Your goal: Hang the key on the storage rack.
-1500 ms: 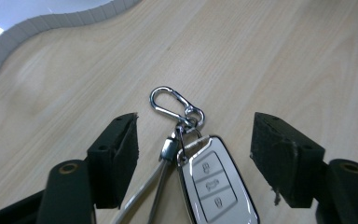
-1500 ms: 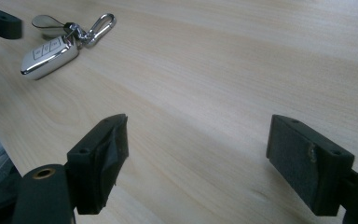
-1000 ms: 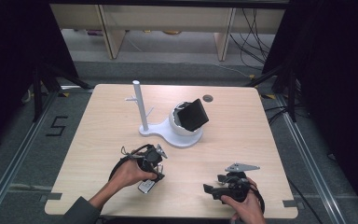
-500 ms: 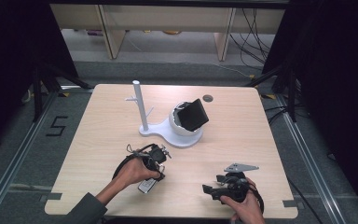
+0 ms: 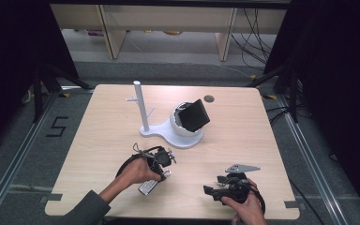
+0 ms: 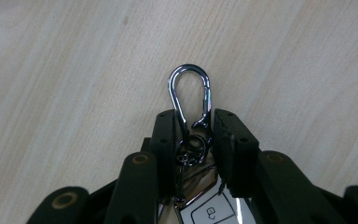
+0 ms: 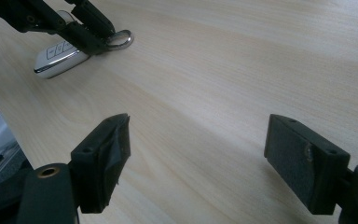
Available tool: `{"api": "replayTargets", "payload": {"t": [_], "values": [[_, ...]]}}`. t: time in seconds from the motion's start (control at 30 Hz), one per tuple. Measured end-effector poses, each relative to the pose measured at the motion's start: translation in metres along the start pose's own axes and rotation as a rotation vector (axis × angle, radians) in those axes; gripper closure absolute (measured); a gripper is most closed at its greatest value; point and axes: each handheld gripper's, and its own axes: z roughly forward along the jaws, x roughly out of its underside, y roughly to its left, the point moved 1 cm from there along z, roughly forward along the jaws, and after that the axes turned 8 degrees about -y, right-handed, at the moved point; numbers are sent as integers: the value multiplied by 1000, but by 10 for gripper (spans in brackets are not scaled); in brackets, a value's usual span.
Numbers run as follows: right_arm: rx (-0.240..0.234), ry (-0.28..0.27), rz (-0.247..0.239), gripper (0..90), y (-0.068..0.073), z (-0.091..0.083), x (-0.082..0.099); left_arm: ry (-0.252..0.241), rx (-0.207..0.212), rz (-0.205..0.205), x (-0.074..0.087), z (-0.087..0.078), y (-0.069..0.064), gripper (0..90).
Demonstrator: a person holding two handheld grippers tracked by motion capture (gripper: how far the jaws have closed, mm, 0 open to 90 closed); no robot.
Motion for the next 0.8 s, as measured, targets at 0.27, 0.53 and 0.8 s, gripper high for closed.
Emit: {"api": "replayTargets", "payload": {"t": [0.27, 0.53, 0.8], "values": [[7, 18, -9, 236, 1, 0, 0, 67, -17, 39, -6, 1, -5, 715], [0, 23, -6, 238, 1, 1, 0, 135, 4, 28, -13, 3, -2, 716], [-9, 22, -6, 240, 1, 1, 1, 176, 8, 35, -18, 5, -2, 742]]}}
